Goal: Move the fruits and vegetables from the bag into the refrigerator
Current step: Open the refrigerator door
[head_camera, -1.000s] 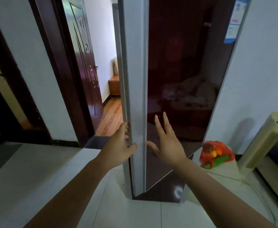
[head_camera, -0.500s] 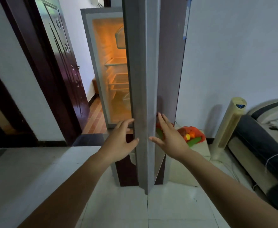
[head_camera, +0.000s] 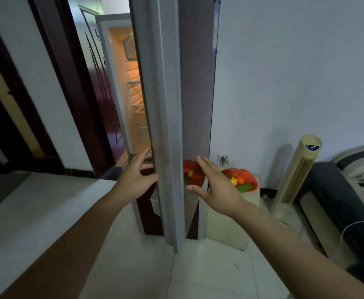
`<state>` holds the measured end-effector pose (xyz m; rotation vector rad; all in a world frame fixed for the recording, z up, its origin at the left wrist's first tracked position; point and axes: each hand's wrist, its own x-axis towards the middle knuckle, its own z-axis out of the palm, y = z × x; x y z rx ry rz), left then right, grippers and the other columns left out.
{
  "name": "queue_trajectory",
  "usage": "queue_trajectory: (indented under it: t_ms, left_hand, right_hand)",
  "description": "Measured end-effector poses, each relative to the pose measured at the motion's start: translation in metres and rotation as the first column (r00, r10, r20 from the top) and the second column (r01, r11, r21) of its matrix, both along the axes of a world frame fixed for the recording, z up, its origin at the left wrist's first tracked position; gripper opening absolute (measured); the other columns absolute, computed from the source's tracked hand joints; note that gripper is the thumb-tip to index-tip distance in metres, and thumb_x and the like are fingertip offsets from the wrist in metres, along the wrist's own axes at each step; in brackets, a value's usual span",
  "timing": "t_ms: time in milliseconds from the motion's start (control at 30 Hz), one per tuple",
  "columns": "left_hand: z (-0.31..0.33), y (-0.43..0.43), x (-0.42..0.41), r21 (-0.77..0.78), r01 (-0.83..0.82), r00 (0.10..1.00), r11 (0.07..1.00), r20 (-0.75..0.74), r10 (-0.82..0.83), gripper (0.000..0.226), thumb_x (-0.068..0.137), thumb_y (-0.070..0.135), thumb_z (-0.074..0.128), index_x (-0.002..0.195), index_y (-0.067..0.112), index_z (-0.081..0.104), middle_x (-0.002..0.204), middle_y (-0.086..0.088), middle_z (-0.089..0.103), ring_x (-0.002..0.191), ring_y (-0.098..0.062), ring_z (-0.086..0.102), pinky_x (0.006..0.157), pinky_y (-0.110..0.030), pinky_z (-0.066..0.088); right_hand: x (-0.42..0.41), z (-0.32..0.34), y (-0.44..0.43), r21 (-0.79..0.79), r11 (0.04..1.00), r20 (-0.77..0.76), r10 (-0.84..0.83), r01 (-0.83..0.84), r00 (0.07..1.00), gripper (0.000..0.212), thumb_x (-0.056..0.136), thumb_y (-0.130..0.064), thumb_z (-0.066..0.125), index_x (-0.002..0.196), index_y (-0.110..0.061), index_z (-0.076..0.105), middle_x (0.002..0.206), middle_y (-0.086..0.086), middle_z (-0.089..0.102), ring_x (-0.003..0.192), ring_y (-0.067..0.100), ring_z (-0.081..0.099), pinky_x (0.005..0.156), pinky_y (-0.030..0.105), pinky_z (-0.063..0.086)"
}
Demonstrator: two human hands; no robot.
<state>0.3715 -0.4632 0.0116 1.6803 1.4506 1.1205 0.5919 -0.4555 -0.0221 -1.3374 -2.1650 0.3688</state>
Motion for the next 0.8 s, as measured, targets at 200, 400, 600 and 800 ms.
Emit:
queue_trajectory:
  t_ms: [200, 400, 600, 800]
  left_hand:
    - [-0.004, -0.023, 0.082, 0.01, 0.013, 1.0, 1.0, 0.011, -0.013, 0.075, 0.083, 0.001, 0.061, 0.144, 0.029, 0.027, 0.136, 0.011, 0.04, 0.114, -0.005, 0.047, 0.099, -0.038, 0.044]
    - [-0.013, -0.021, 0.159, 0.012, 0.159, 0.971, 0.987, -0.182, -0.154, 0.077, 0.087, 0.01, 0.058, 0.146, 0.036, 0.015, 0.138, 0.015, 0.032, 0.122, 0.0, 0.035, 0.092, -0.025, 0.037]
    - [-0.027, -0.01, 0.215, -0.048, 0.289, 0.943, 0.956, -0.16, -0.293, 0.069, 0.087, 0.013, 0.058, 0.143, 0.037, 0.024, 0.145, 0.01, 0.028, 0.131, -0.006, 0.036, 0.102, -0.038, 0.043]
    - [-0.042, 0.01, 0.251, -0.064, 0.337, 0.934, 0.939, -0.101, -0.342, 0.065, 0.087, 0.007, 0.058, 0.141, 0.03, 0.031, 0.141, 0.012, 0.035, 0.124, -0.004, 0.04, 0.098, -0.031, 0.043]
  right_hand:
    - [0.069, 0.005, -0.02, 0.025, 1.0, -0.034, 0.016, -0.015, 0.999, 0.078, 0.088, -0.05, 0.053, 0.149, -0.025, 0.012, 0.157, -0.001, 0.015, 0.142, 0.012, 0.015, 0.107, 0.02, 0.018]
    - [0.135, 0.005, -0.034, 0.007, 0.998, -0.099, -0.056, 0.057, 0.993, 0.08, 0.087, -0.051, 0.055, 0.149, -0.02, 0.015, 0.155, -0.001, 0.02, 0.141, 0.011, 0.018, 0.106, 0.016, 0.014]
    - [0.196, 0.004, -0.028, 0.017, 0.973, -0.129, -0.224, 0.228, 0.966, 0.08, 0.084, -0.05, 0.059, 0.147, -0.017, 0.021, 0.148, 0.001, 0.033, 0.134, 0.014, 0.033, 0.109, 0.025, 0.028]
    - [0.237, 0.001, -0.019, 0.002, 0.947, -0.131, -0.32, 0.323, 0.939, 0.081, 0.085, -0.046, 0.06, 0.148, -0.021, 0.015, 0.149, -0.002, 0.03, 0.131, 0.008, 0.031, 0.096, 0.01, 0.018]
